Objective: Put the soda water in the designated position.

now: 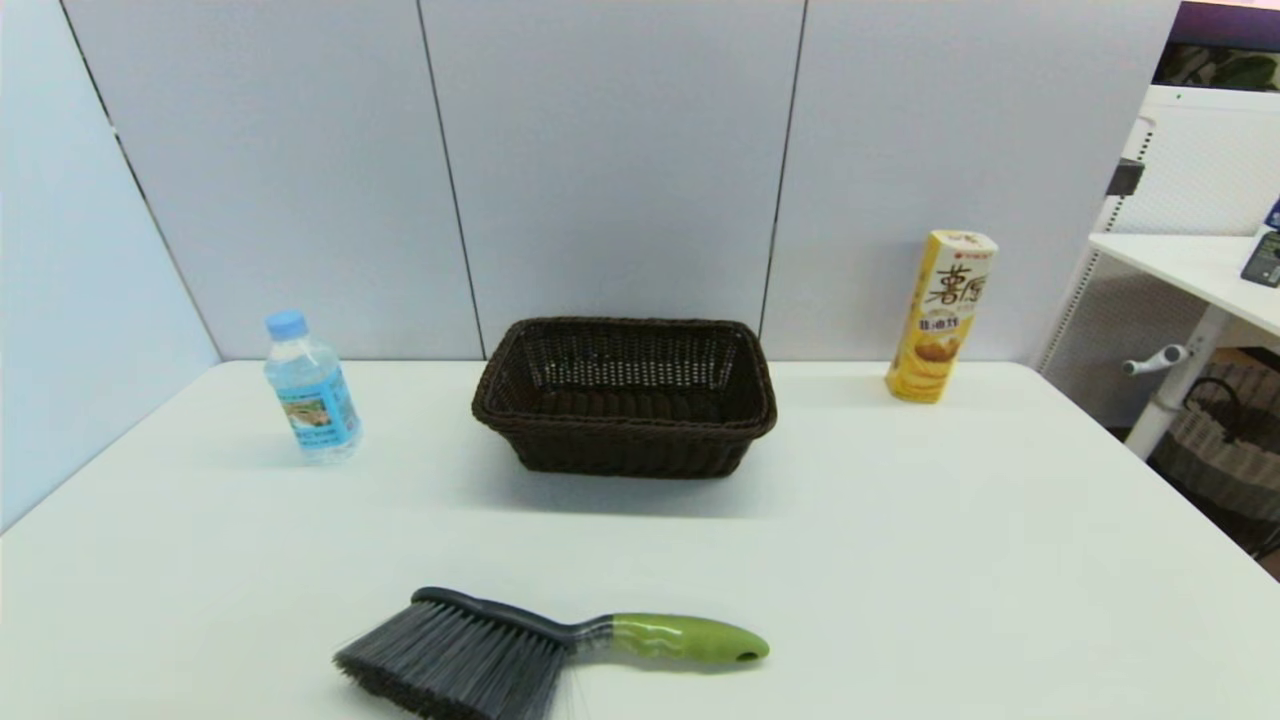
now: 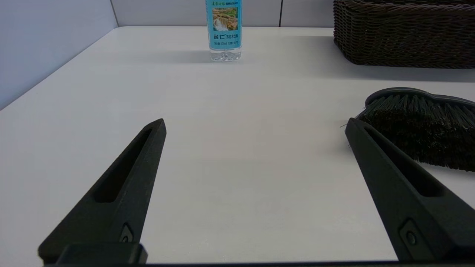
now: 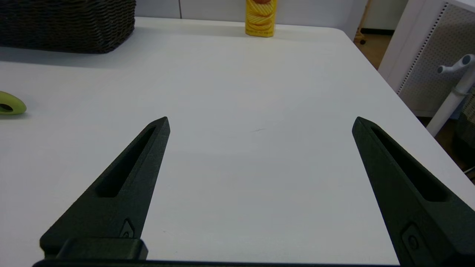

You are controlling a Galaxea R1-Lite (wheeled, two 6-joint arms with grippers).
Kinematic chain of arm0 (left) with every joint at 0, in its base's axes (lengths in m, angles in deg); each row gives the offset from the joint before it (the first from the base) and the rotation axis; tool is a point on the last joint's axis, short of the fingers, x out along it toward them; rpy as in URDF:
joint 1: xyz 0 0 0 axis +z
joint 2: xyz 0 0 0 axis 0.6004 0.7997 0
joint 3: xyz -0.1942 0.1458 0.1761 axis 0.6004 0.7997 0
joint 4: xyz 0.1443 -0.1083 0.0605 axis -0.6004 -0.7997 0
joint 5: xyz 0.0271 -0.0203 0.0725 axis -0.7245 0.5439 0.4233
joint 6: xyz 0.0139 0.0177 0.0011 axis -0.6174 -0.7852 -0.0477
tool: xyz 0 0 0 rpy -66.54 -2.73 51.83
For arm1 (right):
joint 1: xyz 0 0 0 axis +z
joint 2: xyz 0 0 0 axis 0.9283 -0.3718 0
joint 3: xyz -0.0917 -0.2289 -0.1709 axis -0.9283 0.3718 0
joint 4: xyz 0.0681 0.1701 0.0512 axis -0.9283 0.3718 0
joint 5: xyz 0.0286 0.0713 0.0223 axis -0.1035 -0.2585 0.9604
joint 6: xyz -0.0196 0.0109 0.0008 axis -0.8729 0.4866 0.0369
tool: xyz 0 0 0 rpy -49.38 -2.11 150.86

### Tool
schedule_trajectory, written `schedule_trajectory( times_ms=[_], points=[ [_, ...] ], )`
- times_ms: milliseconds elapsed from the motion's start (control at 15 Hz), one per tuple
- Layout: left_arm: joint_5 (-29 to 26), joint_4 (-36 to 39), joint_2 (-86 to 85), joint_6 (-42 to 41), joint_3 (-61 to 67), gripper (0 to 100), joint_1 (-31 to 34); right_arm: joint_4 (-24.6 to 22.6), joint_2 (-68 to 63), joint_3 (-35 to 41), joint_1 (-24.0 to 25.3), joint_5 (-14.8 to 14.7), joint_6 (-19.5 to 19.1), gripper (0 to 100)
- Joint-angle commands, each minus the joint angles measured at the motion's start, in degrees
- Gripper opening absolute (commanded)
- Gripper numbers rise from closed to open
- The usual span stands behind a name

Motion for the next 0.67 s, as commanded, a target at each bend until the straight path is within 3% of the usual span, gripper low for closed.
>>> schedule_trajectory(
  times_ms=[67, 667],
  points=[
    [0.0, 0.0, 0.1, 0.0, 0.0, 100, 0.0, 0.0, -0.1, 0.0, 0.0, 0.0, 0.0, 100],
    [0.0, 0.0, 0.1, 0.0, 0.0, 100, -0.1, 0.0, -0.1, 0.0, 0.0, 0.0, 0.0, 100]
  ],
)
